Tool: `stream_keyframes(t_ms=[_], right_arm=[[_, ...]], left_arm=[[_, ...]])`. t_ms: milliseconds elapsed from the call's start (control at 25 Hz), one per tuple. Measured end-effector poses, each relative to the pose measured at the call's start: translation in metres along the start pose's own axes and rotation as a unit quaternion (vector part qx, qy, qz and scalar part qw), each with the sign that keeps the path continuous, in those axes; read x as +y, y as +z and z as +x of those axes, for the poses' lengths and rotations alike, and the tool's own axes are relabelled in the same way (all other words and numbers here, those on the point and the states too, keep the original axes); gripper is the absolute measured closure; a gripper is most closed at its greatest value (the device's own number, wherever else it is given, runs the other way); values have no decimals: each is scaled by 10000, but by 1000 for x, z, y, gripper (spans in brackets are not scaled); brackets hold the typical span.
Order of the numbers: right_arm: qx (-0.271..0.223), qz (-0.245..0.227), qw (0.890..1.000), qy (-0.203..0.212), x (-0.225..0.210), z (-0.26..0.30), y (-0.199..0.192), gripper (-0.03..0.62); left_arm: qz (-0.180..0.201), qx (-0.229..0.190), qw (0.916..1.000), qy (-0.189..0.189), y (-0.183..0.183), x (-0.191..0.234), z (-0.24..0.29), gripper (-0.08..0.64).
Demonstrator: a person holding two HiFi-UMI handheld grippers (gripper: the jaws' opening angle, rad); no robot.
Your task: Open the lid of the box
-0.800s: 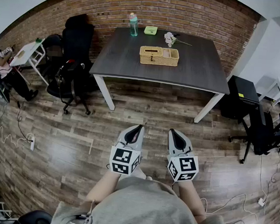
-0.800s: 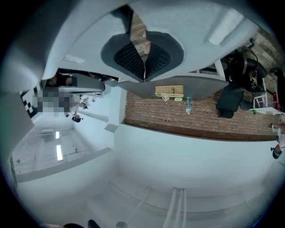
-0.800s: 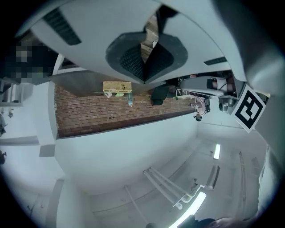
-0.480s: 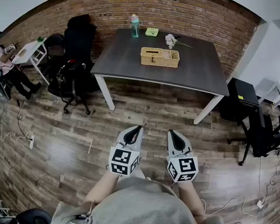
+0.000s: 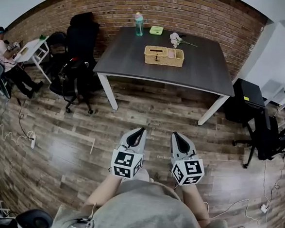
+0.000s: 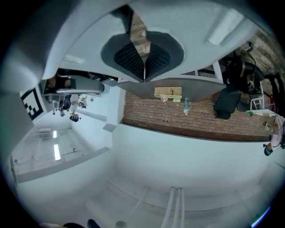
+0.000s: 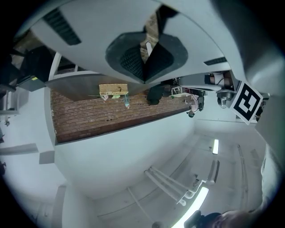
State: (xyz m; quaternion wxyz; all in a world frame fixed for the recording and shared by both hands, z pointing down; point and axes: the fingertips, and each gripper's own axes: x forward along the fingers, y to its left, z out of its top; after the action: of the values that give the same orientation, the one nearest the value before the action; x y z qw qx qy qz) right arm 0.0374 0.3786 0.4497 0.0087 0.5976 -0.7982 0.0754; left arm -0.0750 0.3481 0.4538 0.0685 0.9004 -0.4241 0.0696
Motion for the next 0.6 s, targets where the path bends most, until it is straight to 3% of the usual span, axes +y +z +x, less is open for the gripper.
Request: stream_keyframes(t_ms=[600], right_arm=[[264, -8, 9996, 72, -4, 23, -12, 589]], left_arm=[[-141, 88, 9999, -23, -5, 18, 16, 535]])
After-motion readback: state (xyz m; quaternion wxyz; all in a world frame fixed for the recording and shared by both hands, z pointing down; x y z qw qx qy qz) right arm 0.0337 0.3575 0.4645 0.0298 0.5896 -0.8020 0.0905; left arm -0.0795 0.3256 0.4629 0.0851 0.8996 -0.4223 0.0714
